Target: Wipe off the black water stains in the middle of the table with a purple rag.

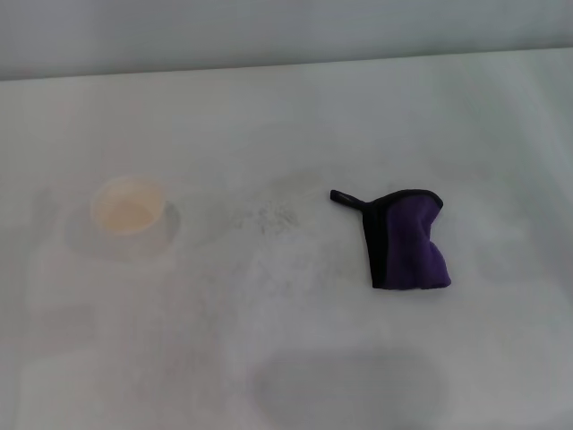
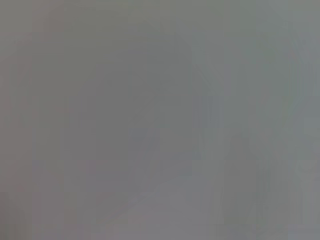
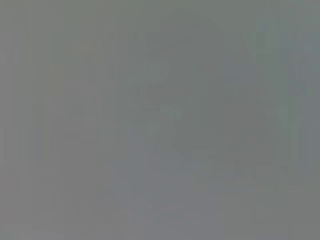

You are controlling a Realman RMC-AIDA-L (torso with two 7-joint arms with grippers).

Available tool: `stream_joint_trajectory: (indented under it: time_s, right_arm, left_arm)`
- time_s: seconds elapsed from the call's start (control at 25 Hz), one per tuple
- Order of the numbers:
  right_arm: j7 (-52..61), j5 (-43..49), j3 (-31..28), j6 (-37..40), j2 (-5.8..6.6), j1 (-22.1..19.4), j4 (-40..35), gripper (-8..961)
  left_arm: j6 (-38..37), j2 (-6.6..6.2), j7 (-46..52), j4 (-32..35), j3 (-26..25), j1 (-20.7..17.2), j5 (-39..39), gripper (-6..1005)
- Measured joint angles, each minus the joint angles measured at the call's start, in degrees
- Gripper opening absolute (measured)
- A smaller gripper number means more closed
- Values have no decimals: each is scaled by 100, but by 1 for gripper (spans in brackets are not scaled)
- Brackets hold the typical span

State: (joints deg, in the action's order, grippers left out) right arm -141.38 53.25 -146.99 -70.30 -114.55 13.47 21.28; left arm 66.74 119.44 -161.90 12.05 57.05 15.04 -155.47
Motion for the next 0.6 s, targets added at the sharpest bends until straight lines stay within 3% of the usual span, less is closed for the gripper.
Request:
stream_joint_trajectory:
  time_s: [0.16,0.4,0.6]
  right_arm:
    - [-751,-272,-24,43,0,-62,-283,403]
    - [-1357,-472,-34,150,-2,-146,-358,405]
    - [-1729,-692,-37,318,-5,-143,-413,501]
  left_arm:
    - [280,12,0,-316,16,60,-568,888]
    - [619,10,0,-577,49,128,-611,888]
    - [621,4,0,-623,141,131,-462,888]
